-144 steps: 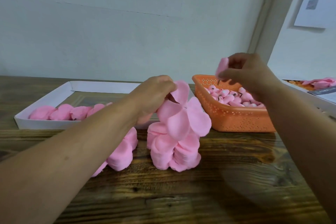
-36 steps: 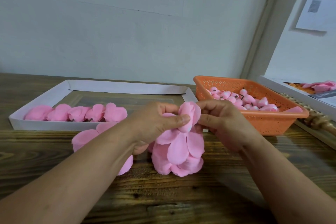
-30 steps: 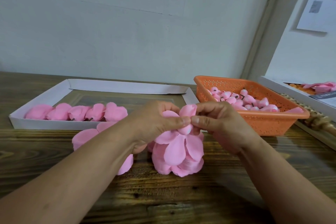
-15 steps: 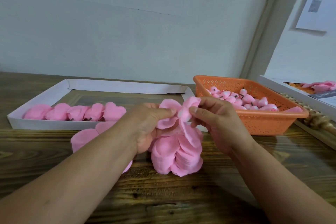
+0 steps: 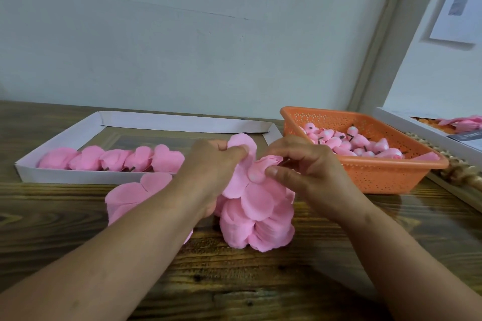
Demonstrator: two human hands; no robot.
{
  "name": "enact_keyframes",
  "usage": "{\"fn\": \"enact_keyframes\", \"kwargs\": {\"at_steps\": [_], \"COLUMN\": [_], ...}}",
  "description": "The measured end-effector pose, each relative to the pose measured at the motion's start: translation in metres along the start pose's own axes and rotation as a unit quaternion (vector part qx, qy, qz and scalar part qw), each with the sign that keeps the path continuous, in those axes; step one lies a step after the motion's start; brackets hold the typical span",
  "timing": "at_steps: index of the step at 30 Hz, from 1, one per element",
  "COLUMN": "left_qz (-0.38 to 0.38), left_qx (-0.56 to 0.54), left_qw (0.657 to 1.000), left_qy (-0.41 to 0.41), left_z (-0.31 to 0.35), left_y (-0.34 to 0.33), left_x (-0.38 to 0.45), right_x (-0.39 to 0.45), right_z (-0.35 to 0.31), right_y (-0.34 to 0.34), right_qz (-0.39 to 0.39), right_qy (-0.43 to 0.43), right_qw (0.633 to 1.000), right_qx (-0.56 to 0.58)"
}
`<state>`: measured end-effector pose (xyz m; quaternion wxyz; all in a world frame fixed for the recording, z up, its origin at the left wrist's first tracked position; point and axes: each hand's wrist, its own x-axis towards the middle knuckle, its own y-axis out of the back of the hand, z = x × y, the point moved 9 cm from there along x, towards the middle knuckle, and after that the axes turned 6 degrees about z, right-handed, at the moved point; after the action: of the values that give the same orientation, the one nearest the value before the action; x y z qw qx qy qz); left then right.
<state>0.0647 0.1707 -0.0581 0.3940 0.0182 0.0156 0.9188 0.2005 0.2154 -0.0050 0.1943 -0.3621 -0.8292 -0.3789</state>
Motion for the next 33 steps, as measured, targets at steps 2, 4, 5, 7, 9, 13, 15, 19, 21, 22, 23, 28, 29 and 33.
{"fn": "enact_keyframes", "kwargs": {"at_steps": [2, 4, 5, 7, 9, 13, 15, 19, 21, 22, 23, 28, 29, 33], "left_qz": [-0.026, -0.055, -0.07, -0.097, -0.115, -0.147, -0.162, -0.197, -0.205, -0.211, -0.221, -0.258, -0.27, -0.324], "left_qx": [0.018, 0.038, 0.045, 0.059, 0.072, 0.091, 0.097, 0.1, 0.094, 0.086, 0.074, -0.006, -0.013, 0.021], "left_qw": [0.999, 0.997, 0.996, 0.992, 0.989, 0.981, 0.978, 0.971, 0.971, 0.971, 0.971, 0.966, 0.962, 0.946], "left_qy": [-0.016, -0.032, -0.038, -0.046, -0.054, -0.082, -0.093, -0.09, -0.084, -0.073, -0.056, 0.029, 0.028, -0.019], "left_z": [0.001, 0.004, 0.005, 0.007, 0.008, 0.015, 0.019, 0.02, 0.02, 0.019, 0.016, 0.002, 0.003, 0.004], "left_y": [-0.006, -0.012, -0.014, -0.019, -0.022, -0.028, -0.03, -0.032, -0.032, -0.033, -0.035, -0.041, -0.043, -0.049], "left_x": [-0.003, -0.006, -0.008, -0.013, -0.017, -0.025, -0.028, -0.032, -0.034, -0.034, -0.034, -0.031, -0.031, -0.037], "right_x": [0.0, 0.0, 0.0, 0.0, -0.001, -0.001, -0.001, 0.001, 0.001, 0.0, 0.0, 0.0, 0.0, 0.0], "right_z": [0.001, 0.005, 0.008, 0.016, 0.021, 0.02, 0.019, 0.024, 0.025, 0.025, 0.024, 0.02, 0.021, 0.022], "right_y": [-0.002, -0.002, -0.001, 0.003, 0.004, 0.007, 0.008, 0.01, 0.01, 0.01, 0.011, 0.009, 0.009, 0.01], "right_qz": [-0.004, 0.002, 0.009, 0.022, 0.023, 0.021, 0.019, 0.026, 0.02, 0.022, 0.025, 0.023, 0.025, 0.045], "right_qy": [-0.009, -0.029, -0.044, -0.077, -0.1, -0.099, -0.098, -0.113, -0.113, -0.111, -0.107, -0.099, -0.103, -0.112], "right_qw": [1.0, 0.999, 0.999, 0.996, 0.994, 0.995, 0.995, 0.991, 0.992, 0.992, 0.992, 0.993, 0.993, 0.991], "right_qx": [0.002, 0.014, 0.027, 0.046, 0.046, 0.025, 0.021, 0.062, 0.057, 0.054, 0.053, 0.053, 0.056, 0.059]}}
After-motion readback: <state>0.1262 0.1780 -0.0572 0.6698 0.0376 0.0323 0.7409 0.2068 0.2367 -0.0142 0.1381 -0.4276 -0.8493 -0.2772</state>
